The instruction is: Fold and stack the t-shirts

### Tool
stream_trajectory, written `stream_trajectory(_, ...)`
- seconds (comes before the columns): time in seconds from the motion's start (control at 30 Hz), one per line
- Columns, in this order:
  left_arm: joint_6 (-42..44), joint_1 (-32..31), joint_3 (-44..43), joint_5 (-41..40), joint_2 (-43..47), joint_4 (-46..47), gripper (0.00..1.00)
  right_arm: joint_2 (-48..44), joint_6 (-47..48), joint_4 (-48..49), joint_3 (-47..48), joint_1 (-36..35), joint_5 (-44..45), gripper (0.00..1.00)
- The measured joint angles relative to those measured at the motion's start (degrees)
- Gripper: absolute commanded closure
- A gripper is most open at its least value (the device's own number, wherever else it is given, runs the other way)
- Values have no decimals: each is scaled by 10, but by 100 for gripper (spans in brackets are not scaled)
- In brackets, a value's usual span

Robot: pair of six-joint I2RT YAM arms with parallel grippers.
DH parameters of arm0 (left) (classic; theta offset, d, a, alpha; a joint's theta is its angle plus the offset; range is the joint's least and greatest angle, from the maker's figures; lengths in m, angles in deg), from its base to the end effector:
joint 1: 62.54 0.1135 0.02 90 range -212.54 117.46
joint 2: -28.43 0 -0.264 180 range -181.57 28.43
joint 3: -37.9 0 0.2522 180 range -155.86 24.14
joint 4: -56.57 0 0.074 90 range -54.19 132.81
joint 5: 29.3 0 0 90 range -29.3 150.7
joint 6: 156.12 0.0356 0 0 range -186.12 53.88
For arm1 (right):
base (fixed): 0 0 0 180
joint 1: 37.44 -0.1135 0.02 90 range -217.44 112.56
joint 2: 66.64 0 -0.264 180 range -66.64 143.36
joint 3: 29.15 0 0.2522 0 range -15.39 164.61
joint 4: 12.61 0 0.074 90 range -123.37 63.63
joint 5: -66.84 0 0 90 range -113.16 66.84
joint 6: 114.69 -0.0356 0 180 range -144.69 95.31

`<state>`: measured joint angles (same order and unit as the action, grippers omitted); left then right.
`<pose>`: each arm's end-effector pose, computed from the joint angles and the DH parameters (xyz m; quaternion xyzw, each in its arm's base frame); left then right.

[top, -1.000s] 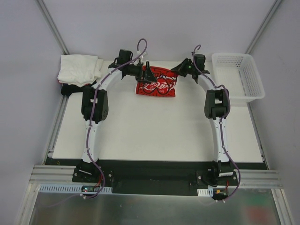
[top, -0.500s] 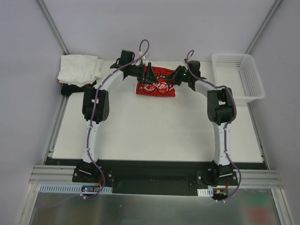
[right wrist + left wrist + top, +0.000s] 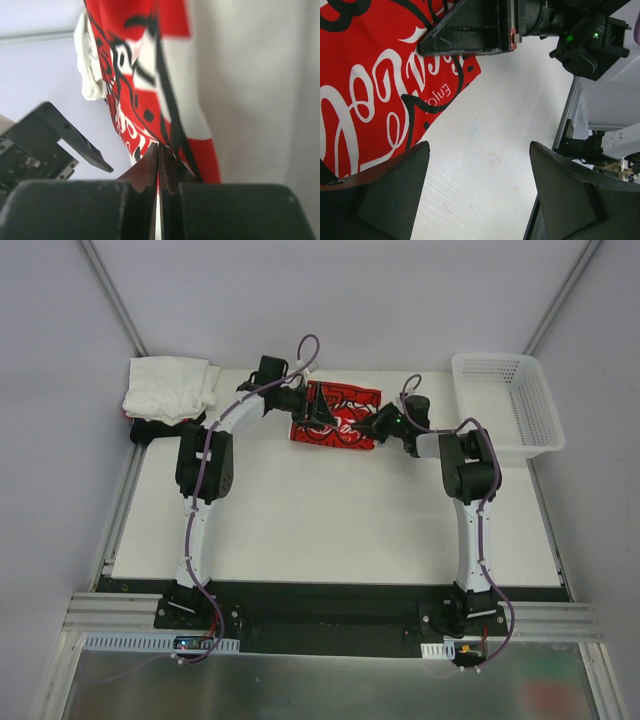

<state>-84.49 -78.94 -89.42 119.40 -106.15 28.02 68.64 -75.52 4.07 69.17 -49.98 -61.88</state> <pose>0.5003 -0.1790 0.2155 0.2099 0.7797 -0.5350 0.2485 0.4877 0.1313 0.1123 0.0749 0.7935 0.5147 0.3160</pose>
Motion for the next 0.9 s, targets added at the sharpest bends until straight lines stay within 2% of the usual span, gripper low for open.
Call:
stream_trajectory(0.13, 2, 6, 9, -6, 5, -1, 20, 23, -48, 55, -1, 27, -3, 99)
stream_trajectory(0.4, 4, 16, 10, -8, 20, 4, 20, 23, -73, 51, 22, 45, -6, 98)
stream_trajectory(0.53, 4, 16, 10, -9, 20, 4, 20, 23, -74, 24, 98, 39, -9, 98)
stream_trajectory(0.7, 4, 16, 11, -19, 19, 8, 20, 31, -72, -14, 242, 27, -12, 97)
stream_trajectory(0.83, 3, 16, 11, -25, 19, 10, 19, 78, -76, -11, 340, 12, -14, 97)
stream_trajectory(0.9, 3, 16, 13, -29, 20, 13, 19, 110, -88, 0, 348, 5, -17, 98)
